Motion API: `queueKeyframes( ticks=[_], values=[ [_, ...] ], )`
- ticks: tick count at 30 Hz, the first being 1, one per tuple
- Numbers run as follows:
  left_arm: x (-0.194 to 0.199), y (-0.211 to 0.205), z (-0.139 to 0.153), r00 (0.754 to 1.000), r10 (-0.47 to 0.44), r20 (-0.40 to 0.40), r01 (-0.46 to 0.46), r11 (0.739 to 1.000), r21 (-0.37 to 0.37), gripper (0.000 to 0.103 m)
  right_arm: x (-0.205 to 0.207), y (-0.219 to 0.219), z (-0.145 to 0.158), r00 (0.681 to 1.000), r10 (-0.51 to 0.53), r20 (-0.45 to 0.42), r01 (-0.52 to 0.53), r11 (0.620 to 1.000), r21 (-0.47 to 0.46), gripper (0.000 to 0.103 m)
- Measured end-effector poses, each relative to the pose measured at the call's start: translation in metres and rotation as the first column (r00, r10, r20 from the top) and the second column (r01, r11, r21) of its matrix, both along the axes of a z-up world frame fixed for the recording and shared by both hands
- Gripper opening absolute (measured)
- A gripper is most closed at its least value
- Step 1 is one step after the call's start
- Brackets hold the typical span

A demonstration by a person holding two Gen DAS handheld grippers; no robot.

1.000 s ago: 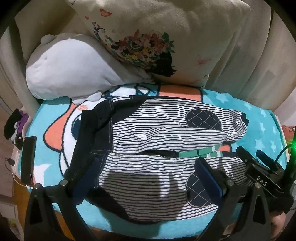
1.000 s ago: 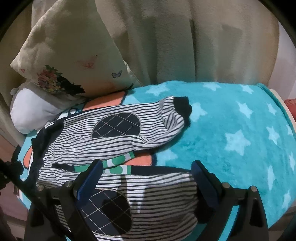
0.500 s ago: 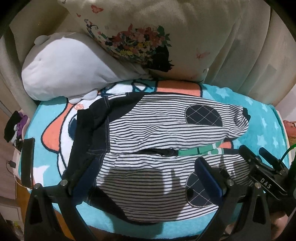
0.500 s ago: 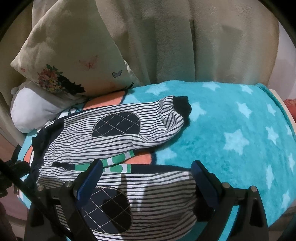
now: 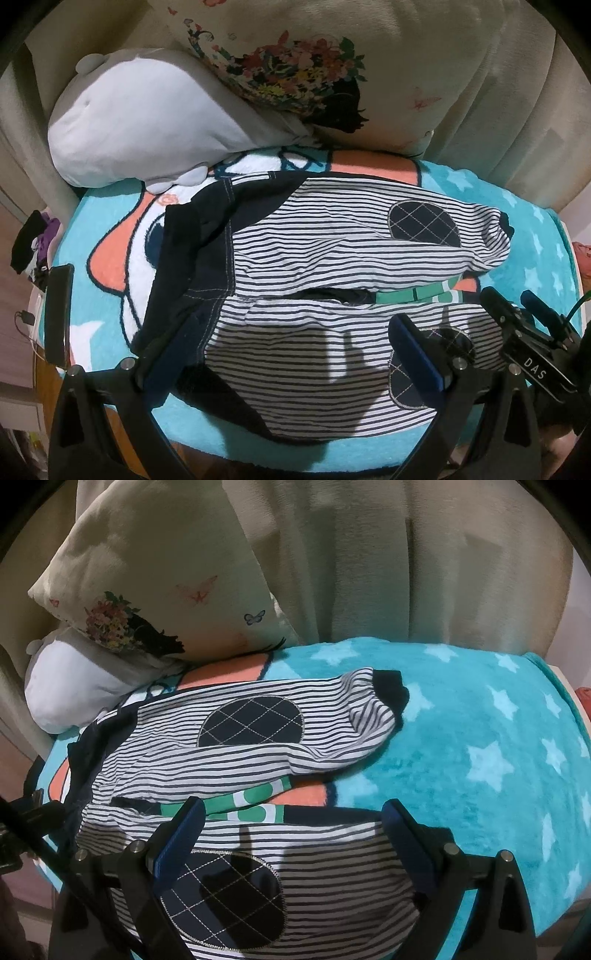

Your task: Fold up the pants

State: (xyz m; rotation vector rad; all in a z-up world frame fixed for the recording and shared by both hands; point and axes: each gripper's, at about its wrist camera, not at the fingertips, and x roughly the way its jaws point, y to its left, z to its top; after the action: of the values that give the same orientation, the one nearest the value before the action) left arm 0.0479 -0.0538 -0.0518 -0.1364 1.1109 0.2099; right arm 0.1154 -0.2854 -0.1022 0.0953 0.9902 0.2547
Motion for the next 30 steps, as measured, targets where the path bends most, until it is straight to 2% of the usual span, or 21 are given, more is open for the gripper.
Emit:
queueKeyframes(
  ticks=[12, 16, 18, 21, 23, 25, 30],
  values=[
    [0.009, 0.015, -0.006, 1.000, 0.017, -0.016, -0.018, 0.999, -0.036, 0.102, 0.009, -0.002, 0.000, 1.000, 0.005, 0.002, -0.005, 1.000, 0.000, 0.099],
    [0.030, 0.050, 0.007, 0.999, 0.030, 0.026, -0.027, 0.993, -0.111, 0.102, 0.031, -0.018, 0.018, 0.999, 0.005, 0.048, -0.005, 1.000, 0.002, 0.099],
    [0.044, 0.068, 0.015, 0.997, 0.025, 0.070, -0.018, 0.995, -0.095, 0.102, 0.051, -0.027, 0.026, 0.998, 0.011, 0.062, -0.010, 1.000, -0.008, 0.099],
    [0.067, 0.082, 0.016, 0.995, -0.028, 0.098, 0.033, 0.998, -0.052, 0.103, 0.082, -0.033, 0.031, 0.996, 0.060, 0.062, -0.059, 0.998, -0.022, 0.099],
    [0.086, 0.091, 0.008, 0.993, -0.080, 0.089, 0.084, 0.995, -0.053, 0.103, 0.098, -0.030, 0.030, 0.991, 0.111, 0.071, -0.108, 0.993, -0.048, 0.099],
    [0.104, 0.096, -0.005, 0.989, -0.138, 0.061, 0.142, 0.987, -0.073, 0.103, 0.116, -0.020, 0.023, 0.976, 0.201, 0.078, -0.193, 0.976, -0.099, 0.099],
    [0.132, 0.092, -0.031, 0.959, -0.283, 0.019, 0.284, 0.956, -0.069, 0.103, 0.147, 0.006, -0.002, 0.926, 0.377, -0.005, -0.375, 0.919, -0.124, 0.098]
  ],
)
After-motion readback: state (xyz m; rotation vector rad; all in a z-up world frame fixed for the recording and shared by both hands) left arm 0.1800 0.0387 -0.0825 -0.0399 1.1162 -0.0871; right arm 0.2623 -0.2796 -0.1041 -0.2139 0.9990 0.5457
